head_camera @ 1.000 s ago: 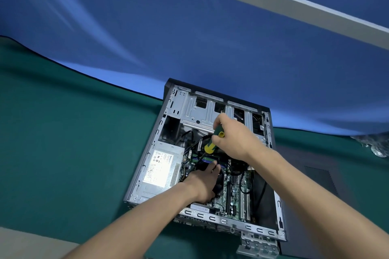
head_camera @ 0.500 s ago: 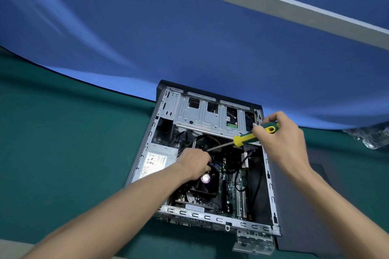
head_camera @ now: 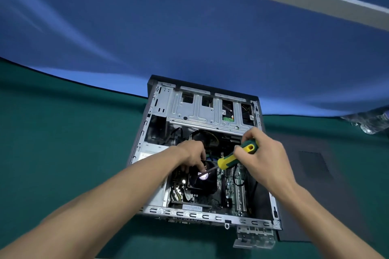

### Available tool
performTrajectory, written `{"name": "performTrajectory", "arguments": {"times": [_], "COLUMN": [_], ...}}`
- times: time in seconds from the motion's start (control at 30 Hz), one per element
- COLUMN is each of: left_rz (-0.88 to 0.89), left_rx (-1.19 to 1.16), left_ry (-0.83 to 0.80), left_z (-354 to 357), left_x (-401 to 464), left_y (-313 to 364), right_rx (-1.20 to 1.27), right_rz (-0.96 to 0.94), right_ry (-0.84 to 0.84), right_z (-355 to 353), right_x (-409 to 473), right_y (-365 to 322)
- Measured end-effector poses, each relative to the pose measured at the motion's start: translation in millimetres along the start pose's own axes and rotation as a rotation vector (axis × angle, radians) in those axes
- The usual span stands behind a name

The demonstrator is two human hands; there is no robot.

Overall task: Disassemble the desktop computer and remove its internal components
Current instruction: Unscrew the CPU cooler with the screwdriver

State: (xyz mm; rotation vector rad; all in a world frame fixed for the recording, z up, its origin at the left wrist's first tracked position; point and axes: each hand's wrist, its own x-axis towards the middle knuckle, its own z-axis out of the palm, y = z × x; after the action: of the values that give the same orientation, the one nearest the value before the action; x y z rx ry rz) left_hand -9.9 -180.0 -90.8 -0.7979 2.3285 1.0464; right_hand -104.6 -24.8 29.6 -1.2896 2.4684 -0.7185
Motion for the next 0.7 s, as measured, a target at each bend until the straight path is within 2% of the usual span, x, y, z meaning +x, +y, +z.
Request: {"name": "performTrajectory", "arguments": {"times": [0.23, 0.7], "left_rz": [-0.024, -0.032], "left_rx": [-0.121, -0.113], "left_ry": [-0.073, -0.019], "left_z": [-4, -3], "left_x": [0, -4], "left_y": [-1, 1], "right_rx": [-0.078, -0.180], "right_rz": [-0.101, -0.178], "right_ry": [-0.078, -0.133], "right_z": [20, 32], "right_x": [-2, 0], "right_y": [-8, -15]}}
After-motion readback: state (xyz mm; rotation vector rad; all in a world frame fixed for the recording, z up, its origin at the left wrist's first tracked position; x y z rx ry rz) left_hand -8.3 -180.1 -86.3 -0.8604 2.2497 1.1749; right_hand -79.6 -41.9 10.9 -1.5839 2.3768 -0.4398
